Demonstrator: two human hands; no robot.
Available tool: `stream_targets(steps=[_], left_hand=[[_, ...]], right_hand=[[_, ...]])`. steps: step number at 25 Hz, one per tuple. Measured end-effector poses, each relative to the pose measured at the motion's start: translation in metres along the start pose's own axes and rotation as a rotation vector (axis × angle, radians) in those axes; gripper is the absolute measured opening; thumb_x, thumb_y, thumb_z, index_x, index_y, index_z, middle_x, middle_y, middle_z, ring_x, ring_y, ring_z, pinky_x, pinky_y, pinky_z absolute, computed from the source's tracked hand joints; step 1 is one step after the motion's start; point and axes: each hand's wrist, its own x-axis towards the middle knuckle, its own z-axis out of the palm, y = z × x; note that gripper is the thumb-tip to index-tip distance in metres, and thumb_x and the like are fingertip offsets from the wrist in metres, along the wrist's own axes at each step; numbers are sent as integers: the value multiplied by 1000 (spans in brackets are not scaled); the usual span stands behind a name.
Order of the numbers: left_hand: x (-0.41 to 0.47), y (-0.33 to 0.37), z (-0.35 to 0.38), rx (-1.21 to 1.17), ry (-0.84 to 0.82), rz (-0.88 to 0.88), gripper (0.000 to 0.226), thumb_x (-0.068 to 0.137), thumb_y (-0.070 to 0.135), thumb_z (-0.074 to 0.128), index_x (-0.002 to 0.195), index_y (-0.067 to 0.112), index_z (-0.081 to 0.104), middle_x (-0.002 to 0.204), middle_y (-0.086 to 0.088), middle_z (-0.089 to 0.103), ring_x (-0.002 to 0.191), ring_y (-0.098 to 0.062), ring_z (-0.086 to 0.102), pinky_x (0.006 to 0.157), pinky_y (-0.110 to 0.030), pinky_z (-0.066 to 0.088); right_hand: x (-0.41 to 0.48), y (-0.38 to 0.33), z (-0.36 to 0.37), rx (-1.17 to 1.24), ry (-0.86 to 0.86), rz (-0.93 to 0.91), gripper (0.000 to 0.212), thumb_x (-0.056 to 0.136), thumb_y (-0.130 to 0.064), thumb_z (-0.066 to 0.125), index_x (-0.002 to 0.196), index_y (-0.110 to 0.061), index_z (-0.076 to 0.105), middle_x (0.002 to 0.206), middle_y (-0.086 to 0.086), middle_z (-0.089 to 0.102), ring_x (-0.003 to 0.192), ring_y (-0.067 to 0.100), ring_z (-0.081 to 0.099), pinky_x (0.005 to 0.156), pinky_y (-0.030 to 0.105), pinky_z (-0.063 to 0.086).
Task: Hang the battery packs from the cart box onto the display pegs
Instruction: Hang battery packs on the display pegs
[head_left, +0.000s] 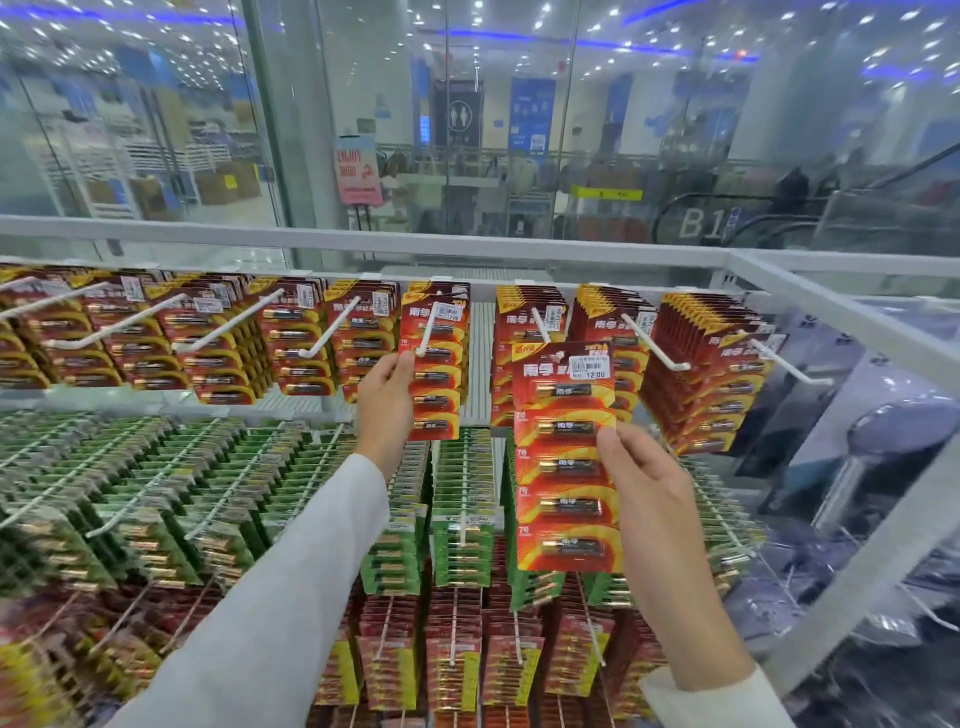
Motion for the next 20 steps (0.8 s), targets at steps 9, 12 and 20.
stream_targets(steps=[9, 12, 20], left_hand=[[25, -6, 7, -35, 15, -53, 28, 110, 37, 50, 109, 18, 71, 102, -9, 79, 88, -28, 79, 79, -50, 64], [28, -7, 9, -49, 15, -64, 28, 110, 35, 48, 107, 19, 71, 100, -8, 80, 87, -29, 79, 83, -55, 64], [30, -19, 11, -28, 57, -1, 26, 109, 39, 50, 104, 24, 72, 100, -4, 80, 90, -25, 79, 85, -54, 63]], right_hand=[[34, 14, 15, -80, 17, 11, 31, 108, -37, 46, 102, -25, 73, 96, 1, 79, 88, 25, 76, 86, 54, 60], [68, 24, 26, -142, 28, -43, 32, 109, -40, 43, 104, -25, 70, 94, -2, 77, 89, 21, 75, 81, 46, 62], [138, 46, 46, -202, 126, -71, 29, 110, -35, 42, 111, -17, 65, 81, -11, 58, 60, -4, 55, 56, 14, 42]])
